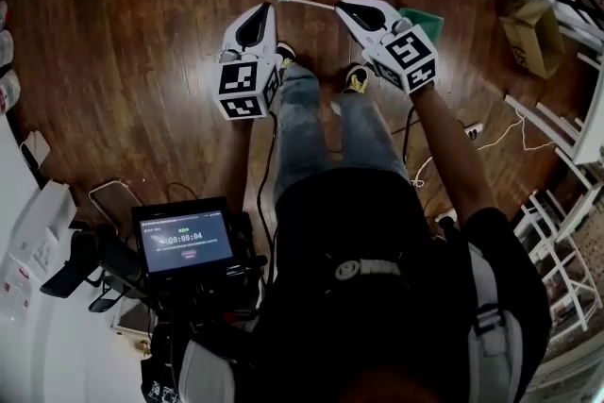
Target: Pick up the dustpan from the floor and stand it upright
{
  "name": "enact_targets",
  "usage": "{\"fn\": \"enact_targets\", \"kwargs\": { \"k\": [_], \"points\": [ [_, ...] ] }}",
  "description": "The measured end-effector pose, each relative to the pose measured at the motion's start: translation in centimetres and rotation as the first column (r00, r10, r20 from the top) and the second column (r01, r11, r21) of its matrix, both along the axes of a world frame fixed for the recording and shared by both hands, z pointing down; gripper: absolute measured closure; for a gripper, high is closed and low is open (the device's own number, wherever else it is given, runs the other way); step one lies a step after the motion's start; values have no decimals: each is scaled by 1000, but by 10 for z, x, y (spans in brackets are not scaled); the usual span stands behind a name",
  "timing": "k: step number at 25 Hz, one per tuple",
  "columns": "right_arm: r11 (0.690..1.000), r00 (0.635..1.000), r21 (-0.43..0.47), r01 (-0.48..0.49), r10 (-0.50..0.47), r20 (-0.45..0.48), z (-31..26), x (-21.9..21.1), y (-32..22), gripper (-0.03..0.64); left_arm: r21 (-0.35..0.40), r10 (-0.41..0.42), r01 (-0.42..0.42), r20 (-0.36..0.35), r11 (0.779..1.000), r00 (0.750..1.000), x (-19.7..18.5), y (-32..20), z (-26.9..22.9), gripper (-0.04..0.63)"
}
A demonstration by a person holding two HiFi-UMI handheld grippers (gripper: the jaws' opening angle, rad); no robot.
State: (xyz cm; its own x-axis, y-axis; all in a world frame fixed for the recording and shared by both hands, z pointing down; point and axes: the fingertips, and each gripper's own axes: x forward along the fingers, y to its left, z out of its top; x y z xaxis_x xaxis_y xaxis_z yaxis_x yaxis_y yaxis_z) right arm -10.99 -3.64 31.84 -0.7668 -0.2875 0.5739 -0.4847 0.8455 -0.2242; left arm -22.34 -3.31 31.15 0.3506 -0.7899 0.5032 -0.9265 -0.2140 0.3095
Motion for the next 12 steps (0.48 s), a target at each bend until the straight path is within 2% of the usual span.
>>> {"fn": "enact_targets", "kwargs": {
  "k": [3, 11, 12],
  "points": [
    [998, 999, -40, 48, -48, 12, 40, -9, -8, 614, -30, 9, -9, 1, 1000, 1000, 0, -3, 41, 576],
    [988, 990, -61, 142, -143, -10, 192, -10, -42, 611, -65, 11, -7, 57, 998, 998, 16, -27, 170, 575],
    [982, 985, -79, 173, -174, -7, 211, -14, -40, 562, -63, 6, -2, 56, 998, 998, 18, -26, 186, 576]
  ]
}}
